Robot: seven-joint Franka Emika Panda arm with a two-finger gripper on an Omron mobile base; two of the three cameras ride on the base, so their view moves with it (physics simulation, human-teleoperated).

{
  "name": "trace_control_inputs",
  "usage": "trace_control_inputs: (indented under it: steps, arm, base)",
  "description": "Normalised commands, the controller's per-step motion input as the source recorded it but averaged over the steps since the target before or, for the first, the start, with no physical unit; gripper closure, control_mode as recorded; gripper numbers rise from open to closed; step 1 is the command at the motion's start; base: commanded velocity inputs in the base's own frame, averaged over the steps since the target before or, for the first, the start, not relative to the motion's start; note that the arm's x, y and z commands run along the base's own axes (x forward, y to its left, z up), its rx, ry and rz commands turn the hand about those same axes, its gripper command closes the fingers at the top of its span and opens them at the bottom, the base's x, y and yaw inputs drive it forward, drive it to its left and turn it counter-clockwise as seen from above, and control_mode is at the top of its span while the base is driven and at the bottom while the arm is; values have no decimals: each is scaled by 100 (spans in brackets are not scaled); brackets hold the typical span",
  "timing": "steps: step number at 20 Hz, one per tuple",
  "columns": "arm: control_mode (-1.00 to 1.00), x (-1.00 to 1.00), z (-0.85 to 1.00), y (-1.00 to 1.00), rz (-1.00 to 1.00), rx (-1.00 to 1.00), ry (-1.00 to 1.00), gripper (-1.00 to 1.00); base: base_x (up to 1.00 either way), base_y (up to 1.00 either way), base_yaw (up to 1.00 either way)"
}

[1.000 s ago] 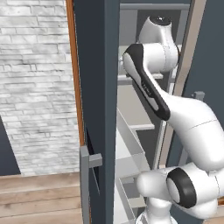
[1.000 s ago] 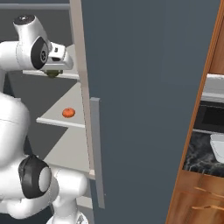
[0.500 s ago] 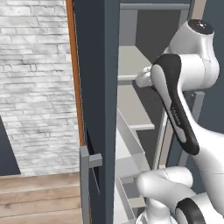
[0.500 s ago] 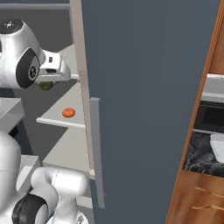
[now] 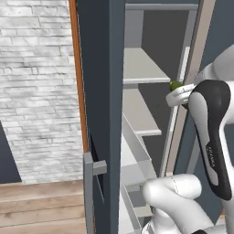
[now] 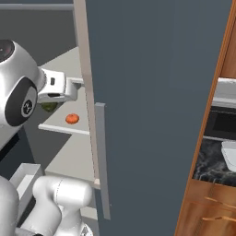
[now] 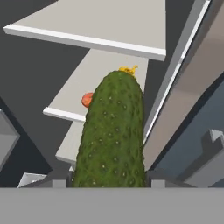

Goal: Take the cucumber and squash out of the freezer and place them in the tupperware container on the counter. Then put the tupperware containing the vegetables back in the freezer.

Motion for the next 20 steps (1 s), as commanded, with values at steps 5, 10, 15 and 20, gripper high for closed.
trace_control_inputs:
  steps: [5, 10, 15, 20]
  arm:
    - [-100, -22, 0, -5, 0, 0, -3, 100]
    - [-100, -8, 0, 0, 0, 0, 0, 100]
    - [100, 0, 0, 0, 0, 0, 0, 100]
    - [100, 0, 0, 0, 0, 0, 0, 100]
  base:
    - [0, 0, 0]
    - [0, 0, 0]
    - [0, 0, 0]
    - [-79, -31, -5]
